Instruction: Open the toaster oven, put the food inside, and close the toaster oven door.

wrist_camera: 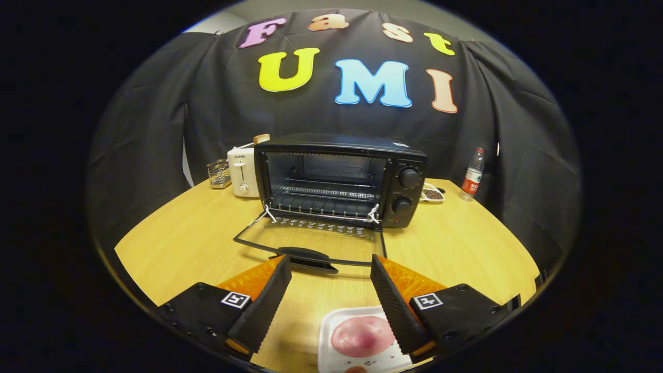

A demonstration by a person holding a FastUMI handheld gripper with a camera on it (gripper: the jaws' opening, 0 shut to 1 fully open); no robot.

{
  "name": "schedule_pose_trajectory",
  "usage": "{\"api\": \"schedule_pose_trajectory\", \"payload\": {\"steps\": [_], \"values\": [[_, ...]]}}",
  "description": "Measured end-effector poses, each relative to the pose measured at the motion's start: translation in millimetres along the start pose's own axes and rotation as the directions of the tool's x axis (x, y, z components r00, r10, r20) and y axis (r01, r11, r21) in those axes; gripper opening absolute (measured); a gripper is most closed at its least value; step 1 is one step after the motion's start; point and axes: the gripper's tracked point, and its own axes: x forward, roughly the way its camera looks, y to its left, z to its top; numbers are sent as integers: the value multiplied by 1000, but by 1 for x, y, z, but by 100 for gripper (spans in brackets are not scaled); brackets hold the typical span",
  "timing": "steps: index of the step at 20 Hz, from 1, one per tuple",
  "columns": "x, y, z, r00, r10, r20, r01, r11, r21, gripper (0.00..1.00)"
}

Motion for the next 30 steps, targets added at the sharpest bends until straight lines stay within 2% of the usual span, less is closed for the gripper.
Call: {"api": "schedule_pose_trajectory", "payload": {"steps": [7, 10, 15, 17, 23, 25, 26, 27, 29, 30], "values": [[-14, -51, -15, 986, 87, -140, -80, 995, 56, 98], [-16, -71, -24, 966, 143, -217, -131, 989, 68, 99], [-12, -105, -51, 923, 154, -354, -144, 988, 54, 100], [-12, -107, -66, 889, 184, -419, -162, 983, 89, 100], [-20, -103, -110, 745, 272, -610, -226, 962, 154, 98], [-24, -100, -118, 698, 295, -653, -244, 955, 171, 93], [-27, -98, -121, 673, 301, -676, -253, 952, 171, 86], [-26, -98, -120, 669, 301, -680, -261, 951, 165, 79], [-27, -97, -126, 633, 305, -712, -266, 949, 170, 65], [-30, -97, -124, 627, 311, -714, -268, 947, 177, 58]]}}
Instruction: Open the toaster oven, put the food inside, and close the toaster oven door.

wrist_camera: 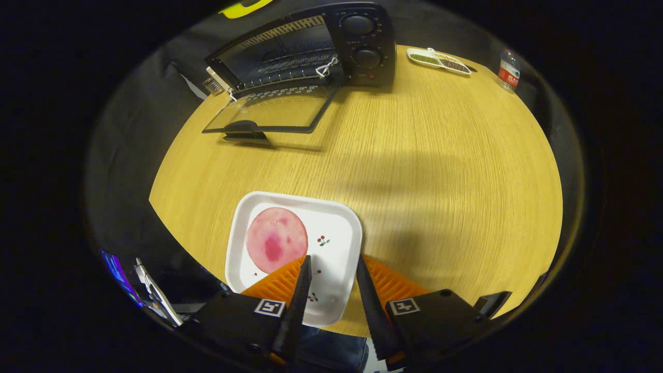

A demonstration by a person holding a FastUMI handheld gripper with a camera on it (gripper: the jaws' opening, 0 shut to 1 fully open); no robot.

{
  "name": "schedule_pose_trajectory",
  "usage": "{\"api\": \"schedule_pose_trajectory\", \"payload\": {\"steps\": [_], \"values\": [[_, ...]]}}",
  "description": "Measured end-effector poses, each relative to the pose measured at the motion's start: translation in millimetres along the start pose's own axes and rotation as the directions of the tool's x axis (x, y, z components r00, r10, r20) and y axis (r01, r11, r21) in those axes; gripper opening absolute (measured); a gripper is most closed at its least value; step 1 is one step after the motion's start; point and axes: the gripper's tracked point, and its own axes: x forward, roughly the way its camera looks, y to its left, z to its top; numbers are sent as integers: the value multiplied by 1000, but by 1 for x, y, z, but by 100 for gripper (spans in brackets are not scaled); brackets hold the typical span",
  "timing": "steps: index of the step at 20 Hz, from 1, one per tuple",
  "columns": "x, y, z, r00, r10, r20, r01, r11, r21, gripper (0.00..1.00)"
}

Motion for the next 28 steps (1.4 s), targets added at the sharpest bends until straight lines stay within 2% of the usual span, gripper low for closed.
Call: {"api": "schedule_pose_trajectory", "payload": {"steps": [3, 5, 8, 9, 10, 11, 17, 23, 25, 28], "values": [[-2, 1, -7, 998, 18, -55, -18, 1000, -2, 58], [3, -9, -8, 998, -19, -55, 19, 1000, -14, 58], [-1, -13, -9, 997, 4, -82, -4, 1000, 1, 16], [-3, -9, -8, 998, 27, -65, -24, 999, 39, 16], [2, -5, -12, 995, 60, -80, -55, 996, 69, 7], [2, 0, -15, 993, 95, -73, -88, 992, 90, 2], [-6, 29, -29, 969, 245, -37, -233, 951, 202, 2], [-17, 58, -24, 956, 290, 40, -291, 923, 251, 2], [-22, 70, -21, 945, 317, 83, -327, 901, 286, 2], [-26, 92, -15, 923, 352, 155, -384, 848, 365, 2]]}}
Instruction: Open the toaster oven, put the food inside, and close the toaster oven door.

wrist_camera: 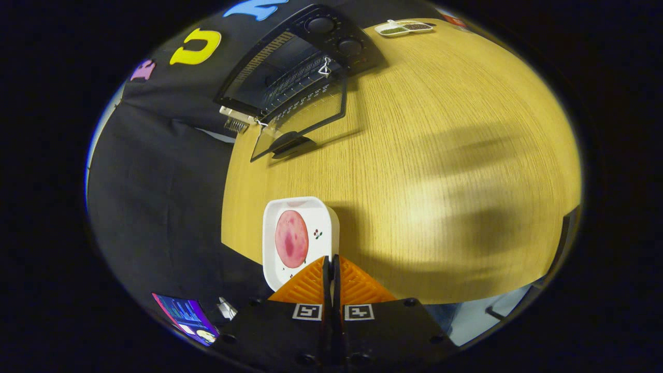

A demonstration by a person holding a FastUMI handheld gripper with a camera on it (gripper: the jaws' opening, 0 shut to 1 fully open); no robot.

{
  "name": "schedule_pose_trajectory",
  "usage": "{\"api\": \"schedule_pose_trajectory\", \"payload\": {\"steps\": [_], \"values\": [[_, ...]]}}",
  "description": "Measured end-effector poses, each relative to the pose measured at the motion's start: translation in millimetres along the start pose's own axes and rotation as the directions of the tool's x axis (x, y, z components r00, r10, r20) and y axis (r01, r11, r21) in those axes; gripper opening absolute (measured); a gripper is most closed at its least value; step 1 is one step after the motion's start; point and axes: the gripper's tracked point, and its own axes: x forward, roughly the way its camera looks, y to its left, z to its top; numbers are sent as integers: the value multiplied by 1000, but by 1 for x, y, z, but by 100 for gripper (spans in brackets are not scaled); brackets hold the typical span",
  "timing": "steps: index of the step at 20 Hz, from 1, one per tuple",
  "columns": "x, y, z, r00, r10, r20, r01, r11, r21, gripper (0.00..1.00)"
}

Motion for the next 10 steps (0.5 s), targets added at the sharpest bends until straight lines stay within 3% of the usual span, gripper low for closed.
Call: {"api": "schedule_pose_trajectory", "payload": {"steps": [10], "values": [[9, 57, 17, 967, 68, 245, -113, 979, 172, 2]]}}
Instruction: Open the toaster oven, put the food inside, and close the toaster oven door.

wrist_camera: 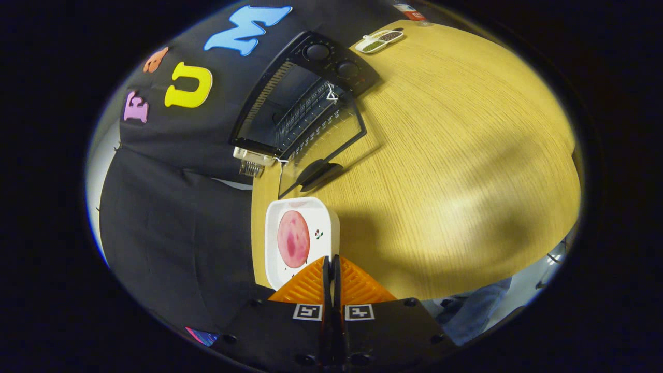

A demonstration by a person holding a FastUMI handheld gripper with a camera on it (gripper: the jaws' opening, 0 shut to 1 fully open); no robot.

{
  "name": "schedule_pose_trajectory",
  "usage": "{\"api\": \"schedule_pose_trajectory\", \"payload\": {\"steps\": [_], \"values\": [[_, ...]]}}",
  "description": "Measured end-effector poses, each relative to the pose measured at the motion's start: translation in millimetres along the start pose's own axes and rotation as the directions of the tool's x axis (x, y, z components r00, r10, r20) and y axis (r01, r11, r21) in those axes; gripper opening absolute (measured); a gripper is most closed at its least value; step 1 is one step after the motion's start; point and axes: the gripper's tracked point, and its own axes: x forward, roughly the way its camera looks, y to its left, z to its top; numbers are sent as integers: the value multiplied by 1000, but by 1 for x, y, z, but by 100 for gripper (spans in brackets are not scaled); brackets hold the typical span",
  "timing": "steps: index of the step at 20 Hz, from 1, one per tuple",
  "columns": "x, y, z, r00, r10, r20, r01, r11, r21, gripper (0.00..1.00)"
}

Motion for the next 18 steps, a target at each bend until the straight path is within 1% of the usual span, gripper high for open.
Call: {"api": "schedule_pose_trajectory", "payload": {"steps": [4, 7, 10, 13, 14, 18], "values": [[5, 19, 9, 995, 14, 99, -21, 998, 66, 2], [12, 31, 21, 988, 29, 151, -50, 988, 143, 2], [19, 42, 35, 973, 36, 226, -78, 981, 180, 2], [30, 49, 52, 952, 39, 302, -117, 962, 245, 2], [33, 50, 58, 945, 35, 325, -127, 955, 267, 2], [55, 52, 80, 929, -13, 371, -120, 936, 332, 2]]}}
